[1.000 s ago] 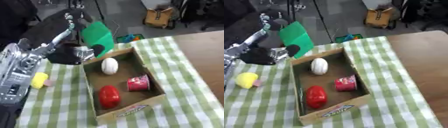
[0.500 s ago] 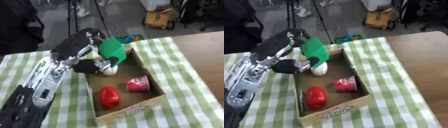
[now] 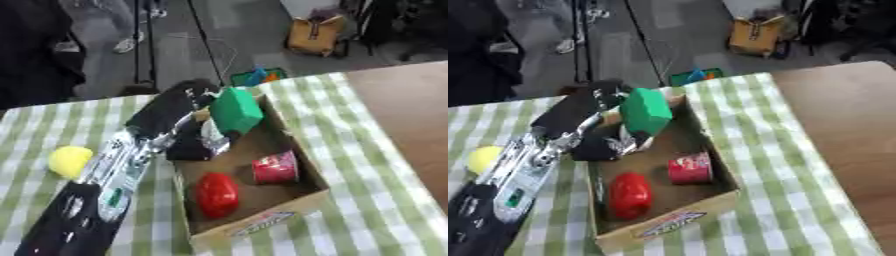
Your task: Pick up objects on the table and place them in the box.
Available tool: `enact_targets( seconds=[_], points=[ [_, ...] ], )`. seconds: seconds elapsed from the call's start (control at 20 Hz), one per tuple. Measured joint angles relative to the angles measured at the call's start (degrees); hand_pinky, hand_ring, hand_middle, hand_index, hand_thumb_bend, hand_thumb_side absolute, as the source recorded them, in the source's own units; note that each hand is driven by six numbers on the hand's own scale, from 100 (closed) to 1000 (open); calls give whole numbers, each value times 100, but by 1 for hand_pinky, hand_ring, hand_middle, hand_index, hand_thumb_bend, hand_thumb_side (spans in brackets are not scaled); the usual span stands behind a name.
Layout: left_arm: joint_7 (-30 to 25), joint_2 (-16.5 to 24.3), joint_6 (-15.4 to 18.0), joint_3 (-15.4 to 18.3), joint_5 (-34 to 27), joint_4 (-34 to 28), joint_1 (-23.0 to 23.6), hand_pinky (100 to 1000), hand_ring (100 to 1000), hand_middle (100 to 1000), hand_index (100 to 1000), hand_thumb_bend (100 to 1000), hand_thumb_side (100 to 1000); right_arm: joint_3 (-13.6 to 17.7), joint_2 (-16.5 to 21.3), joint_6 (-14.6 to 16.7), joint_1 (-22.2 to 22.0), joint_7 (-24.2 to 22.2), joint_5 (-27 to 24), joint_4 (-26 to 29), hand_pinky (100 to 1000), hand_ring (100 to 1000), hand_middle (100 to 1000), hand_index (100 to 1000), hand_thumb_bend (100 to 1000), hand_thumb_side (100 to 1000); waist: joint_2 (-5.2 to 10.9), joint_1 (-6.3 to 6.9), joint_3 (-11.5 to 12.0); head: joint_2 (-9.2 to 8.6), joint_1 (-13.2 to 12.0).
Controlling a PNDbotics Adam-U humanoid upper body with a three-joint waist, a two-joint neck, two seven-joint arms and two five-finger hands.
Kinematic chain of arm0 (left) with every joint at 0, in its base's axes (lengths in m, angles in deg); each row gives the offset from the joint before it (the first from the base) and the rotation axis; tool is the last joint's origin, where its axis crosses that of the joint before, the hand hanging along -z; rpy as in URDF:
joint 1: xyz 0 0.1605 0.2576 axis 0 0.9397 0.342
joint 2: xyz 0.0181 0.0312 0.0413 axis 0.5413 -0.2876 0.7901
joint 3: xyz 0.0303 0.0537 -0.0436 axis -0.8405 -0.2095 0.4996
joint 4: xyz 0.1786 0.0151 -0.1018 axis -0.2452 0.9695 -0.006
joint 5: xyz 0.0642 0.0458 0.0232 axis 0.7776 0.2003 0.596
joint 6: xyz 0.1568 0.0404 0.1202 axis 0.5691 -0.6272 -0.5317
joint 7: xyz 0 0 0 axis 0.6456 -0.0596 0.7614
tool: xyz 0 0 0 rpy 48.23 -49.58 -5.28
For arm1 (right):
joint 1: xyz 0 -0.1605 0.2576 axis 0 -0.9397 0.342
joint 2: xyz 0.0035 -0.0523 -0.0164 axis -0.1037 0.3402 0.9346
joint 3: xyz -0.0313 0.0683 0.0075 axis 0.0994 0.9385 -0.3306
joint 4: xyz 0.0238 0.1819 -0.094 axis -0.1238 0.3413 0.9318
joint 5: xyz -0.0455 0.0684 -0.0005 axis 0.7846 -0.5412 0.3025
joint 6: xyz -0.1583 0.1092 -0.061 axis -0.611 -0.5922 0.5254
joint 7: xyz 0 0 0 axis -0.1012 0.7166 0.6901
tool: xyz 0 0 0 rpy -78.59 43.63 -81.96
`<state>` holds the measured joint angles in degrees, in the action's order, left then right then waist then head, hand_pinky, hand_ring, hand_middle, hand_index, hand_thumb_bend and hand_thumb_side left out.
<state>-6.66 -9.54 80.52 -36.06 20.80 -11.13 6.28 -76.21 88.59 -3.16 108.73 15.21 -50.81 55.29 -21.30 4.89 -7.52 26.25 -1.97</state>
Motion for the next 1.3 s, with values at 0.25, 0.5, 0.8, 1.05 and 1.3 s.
enact_targets(
  seconds=[0.25, 0.5, 0.8, 1.05, 1.3],
  points=[
    [-490, -1, 223, 4, 117, 68, 0, 1000, 1000, 1000, 1000, 100, 1000, 0, 0, -1, 0, -1, -7, 0, 637, 711, 586, 746, 100, 555, 0, 0, 3, -8, 26],
    [-831, -1, 202, 21, 138, 69, -31, 1000, 1000, 1000, 1000, 100, 1000, 0, 0, -2, 0, -2, -11, 0, 637, 711, 586, 744, 100, 562, -2, -4, -4, -8, 40],
    [-903, 6, 151, 123, 55, -252, -35, 1000, 1000, 993, 1000, 100, 1000, 0, 0, -2, 0, -2, -14, 0, 637, 710, 587, 744, 100, 565, -6, -15, 7, -8, 50],
    [-695, 237, -14, 371, -591, -1447, 57, 1000, 1000, 927, 953, 100, 1000, 5, 1, -9, -6, 9, -14, 0, 637, 711, 587, 744, 100, 560, -5, -20, 67, 17, 65],
    [-101, 759, -416, 804, -2229, -3037, 587, 922, 891, 846, 933, 100, 1000, 25, 2, -9, -23, 48, -12, 0, 636, 710, 587, 744, 100, 561, -3, -26, 160, 77, 67]
  ],
)
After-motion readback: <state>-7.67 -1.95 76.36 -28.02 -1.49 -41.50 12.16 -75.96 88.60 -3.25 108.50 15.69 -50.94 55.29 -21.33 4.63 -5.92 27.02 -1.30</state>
